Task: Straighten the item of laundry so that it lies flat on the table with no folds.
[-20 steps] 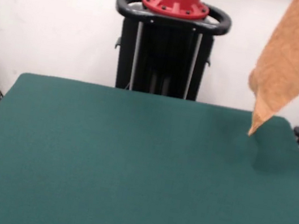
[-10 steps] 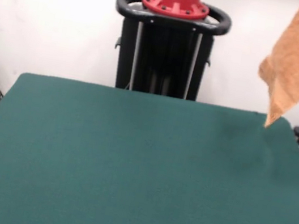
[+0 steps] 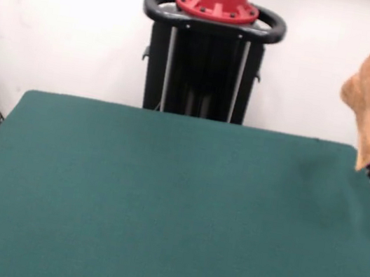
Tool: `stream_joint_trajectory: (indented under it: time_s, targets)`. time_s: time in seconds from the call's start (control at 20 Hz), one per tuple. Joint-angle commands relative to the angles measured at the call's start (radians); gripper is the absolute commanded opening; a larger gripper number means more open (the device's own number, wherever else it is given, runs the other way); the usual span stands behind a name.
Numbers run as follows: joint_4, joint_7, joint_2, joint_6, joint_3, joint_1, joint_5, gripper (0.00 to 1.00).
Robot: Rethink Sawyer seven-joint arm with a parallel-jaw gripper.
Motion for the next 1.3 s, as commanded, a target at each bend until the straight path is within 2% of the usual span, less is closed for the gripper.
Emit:
stream_joint_trajectory:
  time_s: [0.05,0.55,0.75,1.3]
  targets:
    - [-0.044,-0.217,0.028,0.019,0.109,-0.098,-0.101,0.0]
    - [-0.119,-0.445,0.011,-0.071,0.221,-0.285,-0.22,0.0]
    - [-0.121,-0.497,0.01,-0.103,0.255,-0.341,-0.233,0.0]
    - [-0.032,-0.627,0.006,-0.284,0.321,-0.501,-0.225,0.0]
